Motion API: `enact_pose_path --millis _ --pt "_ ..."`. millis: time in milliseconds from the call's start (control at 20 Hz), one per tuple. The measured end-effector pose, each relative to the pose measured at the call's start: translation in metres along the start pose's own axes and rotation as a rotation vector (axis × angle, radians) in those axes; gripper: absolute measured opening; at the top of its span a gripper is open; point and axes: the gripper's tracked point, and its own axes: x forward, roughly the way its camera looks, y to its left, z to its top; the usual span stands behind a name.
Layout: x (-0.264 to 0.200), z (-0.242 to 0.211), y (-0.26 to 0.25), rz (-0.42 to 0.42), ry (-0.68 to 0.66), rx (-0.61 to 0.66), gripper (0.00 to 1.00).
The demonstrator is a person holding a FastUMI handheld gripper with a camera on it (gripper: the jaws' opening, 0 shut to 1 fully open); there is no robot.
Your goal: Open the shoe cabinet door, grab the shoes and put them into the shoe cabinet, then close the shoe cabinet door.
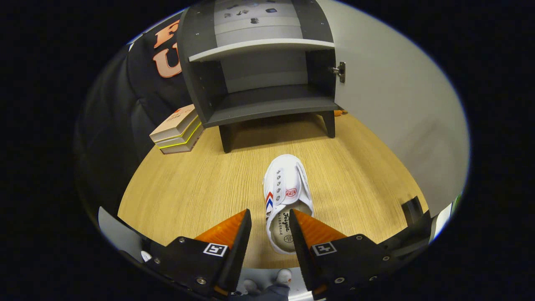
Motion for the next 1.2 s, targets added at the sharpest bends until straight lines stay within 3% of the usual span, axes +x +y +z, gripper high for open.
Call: enact_pose_path --millis 550,650,800,900,1200 --pt "0.059 -0.024 -0.002 0.034 0.116 0.044 0.59" --pt "0.065 -0.023 -0.003 0.029 0.12 0.048 0.46" --pt "0.066 -0.021 0.002 0.056 0.125 0.062 0.16" --pt "0.065 -0.02 0.001 0.057 0.12 0.05 0.06" --pt "0.055 -0.001 0.001 0.067 0.068 0.044 0.01"
